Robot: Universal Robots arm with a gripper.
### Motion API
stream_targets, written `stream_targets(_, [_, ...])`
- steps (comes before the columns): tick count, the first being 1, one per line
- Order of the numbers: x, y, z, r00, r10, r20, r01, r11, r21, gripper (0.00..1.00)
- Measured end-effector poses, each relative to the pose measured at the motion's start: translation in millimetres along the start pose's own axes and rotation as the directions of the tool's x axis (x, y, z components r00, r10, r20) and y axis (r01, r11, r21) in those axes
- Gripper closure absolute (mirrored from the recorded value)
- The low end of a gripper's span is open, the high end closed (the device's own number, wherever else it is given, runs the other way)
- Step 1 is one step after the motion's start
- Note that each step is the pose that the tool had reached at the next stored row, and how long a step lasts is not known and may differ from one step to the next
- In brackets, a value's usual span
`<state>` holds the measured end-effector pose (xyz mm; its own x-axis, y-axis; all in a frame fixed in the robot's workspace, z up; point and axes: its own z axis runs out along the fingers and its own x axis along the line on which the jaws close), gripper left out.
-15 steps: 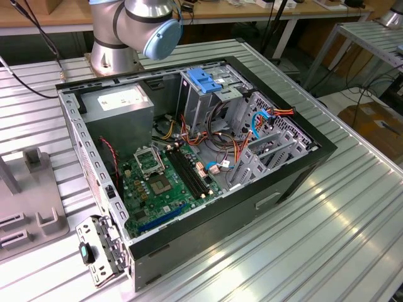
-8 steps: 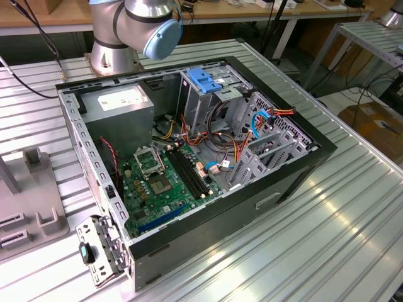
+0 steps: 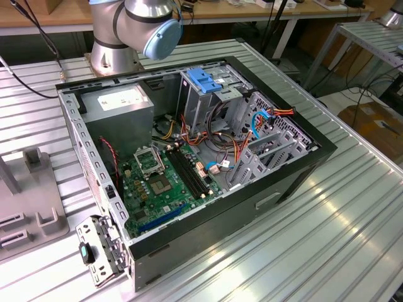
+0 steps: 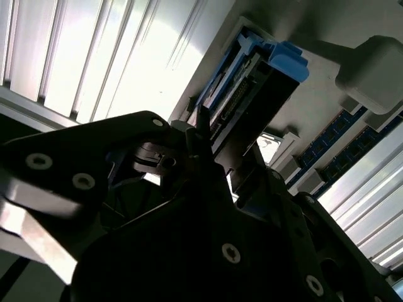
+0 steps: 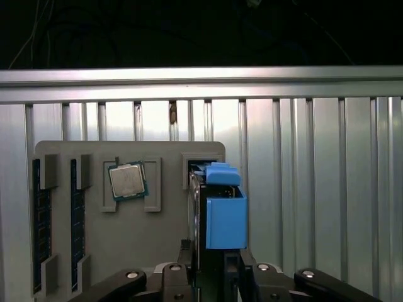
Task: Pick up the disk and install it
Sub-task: 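Pick up the disk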
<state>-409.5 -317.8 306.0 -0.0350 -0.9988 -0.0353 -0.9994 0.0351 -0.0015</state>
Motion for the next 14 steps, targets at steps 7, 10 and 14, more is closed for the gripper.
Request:
stream_targets(7, [-0.1,0.0,0.0,1.0,0.0,0.0001,0.0,1.0,0.0001,0.65])
stream_targets(10, [-0.1,0.0,0.0,1.0,0.0,0.0001,0.0,1.0,0.0001,0.65])
stream_targets(14, [-0.1,0.0,0.0,1.0,0.0,0.0001,0.0,1.0,0.0,0.65])
